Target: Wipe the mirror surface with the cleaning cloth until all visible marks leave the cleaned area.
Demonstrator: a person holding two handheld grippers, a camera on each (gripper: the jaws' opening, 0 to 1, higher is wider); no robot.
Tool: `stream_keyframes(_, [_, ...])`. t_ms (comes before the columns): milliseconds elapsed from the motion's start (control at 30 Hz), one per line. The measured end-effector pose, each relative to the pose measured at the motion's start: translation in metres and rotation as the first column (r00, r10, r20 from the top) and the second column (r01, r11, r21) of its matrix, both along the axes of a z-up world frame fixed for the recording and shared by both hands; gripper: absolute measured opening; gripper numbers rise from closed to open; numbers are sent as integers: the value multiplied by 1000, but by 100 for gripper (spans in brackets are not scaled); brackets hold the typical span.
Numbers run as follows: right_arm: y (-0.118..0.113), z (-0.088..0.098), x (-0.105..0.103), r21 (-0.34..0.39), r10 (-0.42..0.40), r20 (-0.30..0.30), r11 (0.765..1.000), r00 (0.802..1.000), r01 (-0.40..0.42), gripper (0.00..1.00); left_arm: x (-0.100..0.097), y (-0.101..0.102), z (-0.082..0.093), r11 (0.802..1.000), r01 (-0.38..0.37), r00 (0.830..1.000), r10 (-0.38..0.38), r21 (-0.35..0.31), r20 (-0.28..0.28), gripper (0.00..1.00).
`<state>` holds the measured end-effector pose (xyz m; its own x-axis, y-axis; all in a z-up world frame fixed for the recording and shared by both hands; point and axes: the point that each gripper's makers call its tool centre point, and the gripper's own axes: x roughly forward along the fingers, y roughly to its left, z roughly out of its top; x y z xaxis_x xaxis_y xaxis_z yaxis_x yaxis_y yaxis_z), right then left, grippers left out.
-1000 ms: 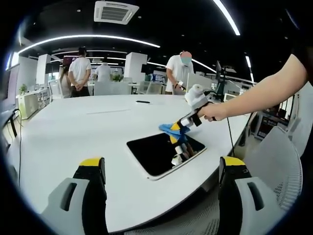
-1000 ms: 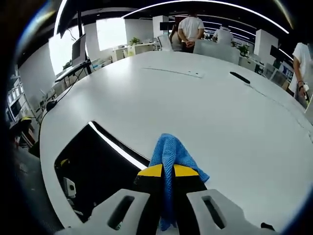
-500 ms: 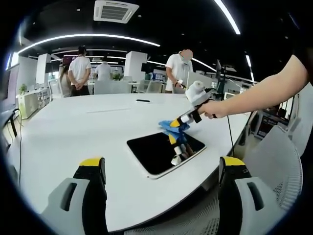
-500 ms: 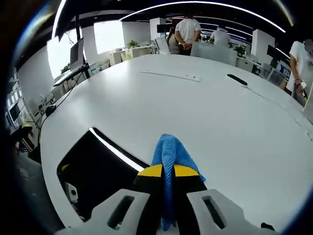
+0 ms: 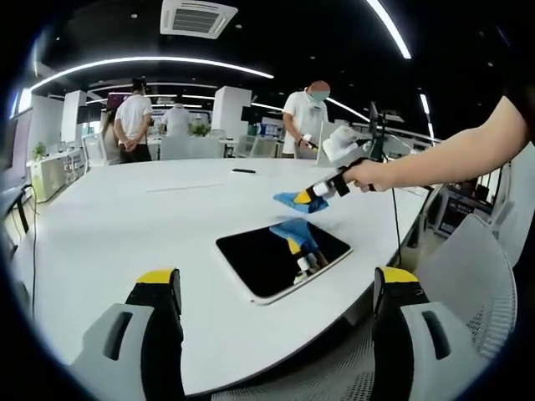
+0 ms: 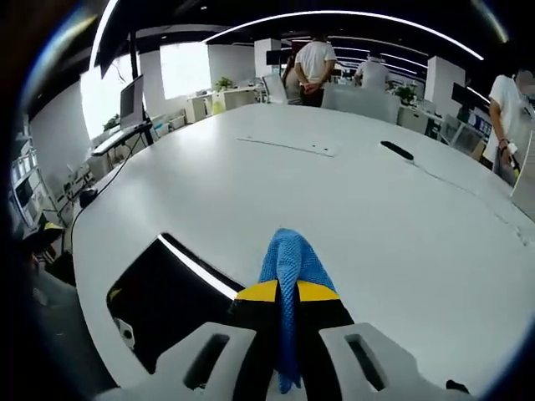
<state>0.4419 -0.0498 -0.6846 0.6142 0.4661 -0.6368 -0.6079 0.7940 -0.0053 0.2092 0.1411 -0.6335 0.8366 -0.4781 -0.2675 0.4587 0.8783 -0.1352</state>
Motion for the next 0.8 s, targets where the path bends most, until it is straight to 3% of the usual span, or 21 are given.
stream_keyframes(800, [-64,-5,-20,16,-127,-19,992,992,127,1,-1,1,0,1000,-1,1000,1,-3,3,94])
